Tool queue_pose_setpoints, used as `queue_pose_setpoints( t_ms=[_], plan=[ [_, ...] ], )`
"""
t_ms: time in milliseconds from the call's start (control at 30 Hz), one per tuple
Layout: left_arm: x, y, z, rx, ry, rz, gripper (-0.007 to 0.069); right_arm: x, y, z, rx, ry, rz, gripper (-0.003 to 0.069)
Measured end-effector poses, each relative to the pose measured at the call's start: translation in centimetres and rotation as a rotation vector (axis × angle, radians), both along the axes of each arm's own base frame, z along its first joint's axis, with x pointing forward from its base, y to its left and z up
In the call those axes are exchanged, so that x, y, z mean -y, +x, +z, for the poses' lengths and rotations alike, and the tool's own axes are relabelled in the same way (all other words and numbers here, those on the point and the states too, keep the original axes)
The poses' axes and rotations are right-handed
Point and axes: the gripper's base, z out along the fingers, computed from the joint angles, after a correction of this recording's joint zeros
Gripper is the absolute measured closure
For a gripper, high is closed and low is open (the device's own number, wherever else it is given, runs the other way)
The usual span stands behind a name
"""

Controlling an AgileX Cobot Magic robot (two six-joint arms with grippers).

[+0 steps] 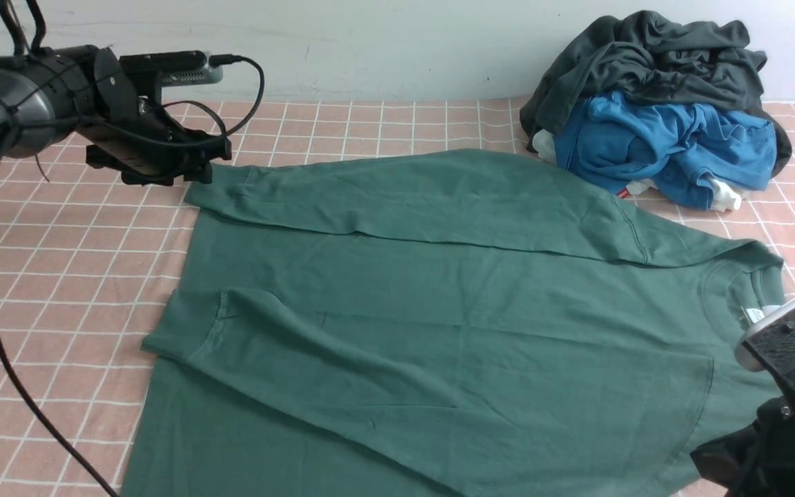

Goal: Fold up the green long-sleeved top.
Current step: Use the left arm to clamp the cuff farthest from it, then use the left arm to drag and drop the cuff onto the cuff closest to the left arm

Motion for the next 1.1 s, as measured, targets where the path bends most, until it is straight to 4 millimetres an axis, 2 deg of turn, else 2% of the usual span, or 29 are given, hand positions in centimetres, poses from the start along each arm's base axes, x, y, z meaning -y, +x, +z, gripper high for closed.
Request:
queue_pose_setpoints(
  t_ms=[133, 200, 367, 433, 500, 700, 733, 800, 833, 867, 900, 967, 1033, 1100],
  plan=[
    [-0.7, 1.9, -3.0, -0.032, -0.033, 0.051, 0.0258, 0.0, 0.0, 0.0, 0.001, -0.003, 0.002, 0.0673],
    [-0.9, 2.3, -4.0, -0.051, -0.040, 0.063, 0.0325, 0.0, 0.0, 0.0, 0.002, -0.004, 0.002, 0.0673],
    [-0.9, 2.6, -3.7, -0.055, -0.040, 0.062, 0.0570, 0.0, 0.0, 0.0, 0.005, -0.010, 0.011, 0.0673],
    [-0.9, 2.5, -3.3, -0.067, -0.037, 0.053, 0.0608, 0.0, 0.0, 0.0, 0.005, -0.010, 0.011, 0.0673],
    [-0.8, 2.2, -3.0, -0.089, -0.029, 0.038, 0.0611, 0.0, 0.0, 0.0, 0.006, -0.011, 0.012, 0.0673],
    [-0.7, -0.8, 2.7, -0.220, 0.034, -0.065, 0.0615, 0.0, 0.0, 0.0, 0.006, -0.011, 0.013, 0.0673],
    [-0.7, -2.1, 4.8, -0.269, 0.056, -0.097, 0.0615, 0.0, 0.0, 0.0, 0.006, -0.011, 0.013, 0.0673],
    [-0.8, -3.5, 7.2, -0.298, 0.088, -0.129, 0.0615, 0.0, 0.0, 0.0, 0.006, -0.011, 0.013, 0.0673],
    [-0.8, -3.7, 7.3, -0.303, 0.092, -0.134, 0.0615, 0.0, 0.0, 0.0, 0.006, -0.011, 0.013, 0.0673],
    [-0.9, -4.4, 8.5, -0.295, 0.106, -0.140, 0.0615, 0.0, 0.0, 0.0, 0.005, -0.011, 0.013, 0.0673],
    [-0.9, -4.6, 8.9, -0.289, 0.109, -0.141, 0.0615, 0.0, 0.0, 0.0, 0.005, -0.011, 0.013, 0.0673],
    [-0.8, -6.4, 9.0, -0.327, 0.110, -0.151, 0.0615, 0.0, 0.0, 0.0, 0.004, -0.012, 0.013, 0.0673],
    [-0.5, -8.1, 8.3, -0.385, 0.108, -0.163, 0.0615, 0.0, 0.0, 0.0, 0.000, -0.012, 0.013, 0.0673],
    [0.0, -10.1, 6.4, -0.480, 0.117, -0.184, 0.0615, 0.0, 0.0, 0.0, -0.002, -0.012, 0.013, 0.0673]
  ],
)
